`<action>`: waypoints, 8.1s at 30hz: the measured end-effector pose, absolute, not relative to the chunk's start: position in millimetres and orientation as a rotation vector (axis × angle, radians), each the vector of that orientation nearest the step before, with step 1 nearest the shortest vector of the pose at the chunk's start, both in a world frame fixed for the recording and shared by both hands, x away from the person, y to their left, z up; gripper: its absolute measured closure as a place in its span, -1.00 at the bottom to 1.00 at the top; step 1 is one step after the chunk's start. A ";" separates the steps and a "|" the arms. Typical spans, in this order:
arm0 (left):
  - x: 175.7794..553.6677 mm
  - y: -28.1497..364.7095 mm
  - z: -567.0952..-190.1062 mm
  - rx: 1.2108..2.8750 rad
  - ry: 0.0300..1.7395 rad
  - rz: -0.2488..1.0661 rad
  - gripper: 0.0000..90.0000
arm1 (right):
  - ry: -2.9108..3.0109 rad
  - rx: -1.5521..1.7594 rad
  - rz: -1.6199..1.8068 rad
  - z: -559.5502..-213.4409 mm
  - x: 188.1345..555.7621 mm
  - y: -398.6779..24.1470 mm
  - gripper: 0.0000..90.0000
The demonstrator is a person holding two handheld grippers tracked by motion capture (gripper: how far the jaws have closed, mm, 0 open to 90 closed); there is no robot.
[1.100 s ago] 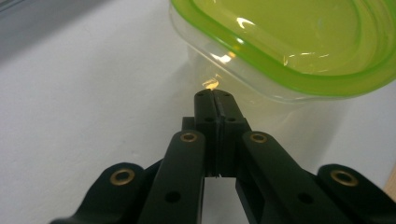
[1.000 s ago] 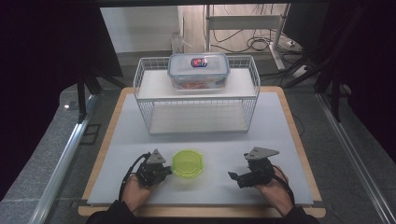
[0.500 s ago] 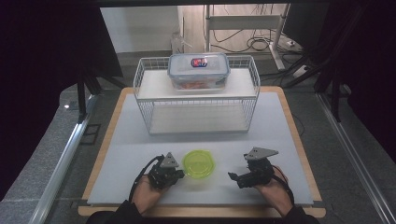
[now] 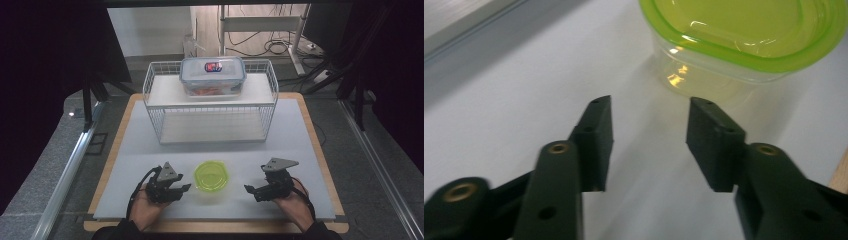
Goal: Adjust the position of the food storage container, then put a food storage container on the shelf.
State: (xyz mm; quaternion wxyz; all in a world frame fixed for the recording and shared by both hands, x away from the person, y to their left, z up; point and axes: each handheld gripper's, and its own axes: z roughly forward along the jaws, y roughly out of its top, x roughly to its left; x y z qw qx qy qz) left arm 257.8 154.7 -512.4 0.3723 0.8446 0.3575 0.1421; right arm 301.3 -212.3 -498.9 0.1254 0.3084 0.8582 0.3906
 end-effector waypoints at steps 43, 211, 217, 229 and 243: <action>224.7 194.5 -515.5 2.028 0.923 0.423 -1.00 | 2.598 1.073 1.346 -488.3 319.3 -195.8 -0.64; 224.2 192.7 -516.0 2.049 0.881 0.414 -0.97 | 2.180 1.331 2.175 -261.5 446.6 -186.0 0.88; 224.1 192.8 -516.1 2.048 0.876 0.408 -0.97 | 2.129 1.384 2.153 -254.4 467.4 -174.8 0.87; 224.1 193.1 -516.2 2.045 0.860 0.390 -0.97 | 2.052 1.493 2.114 -256.1 506.7 -152.6 0.87; 224.2 192.2 -516.8 2.048 0.852 0.381 -0.97 | 1.956 1.602 2.060 -261.6 523.0 -143.8 0.80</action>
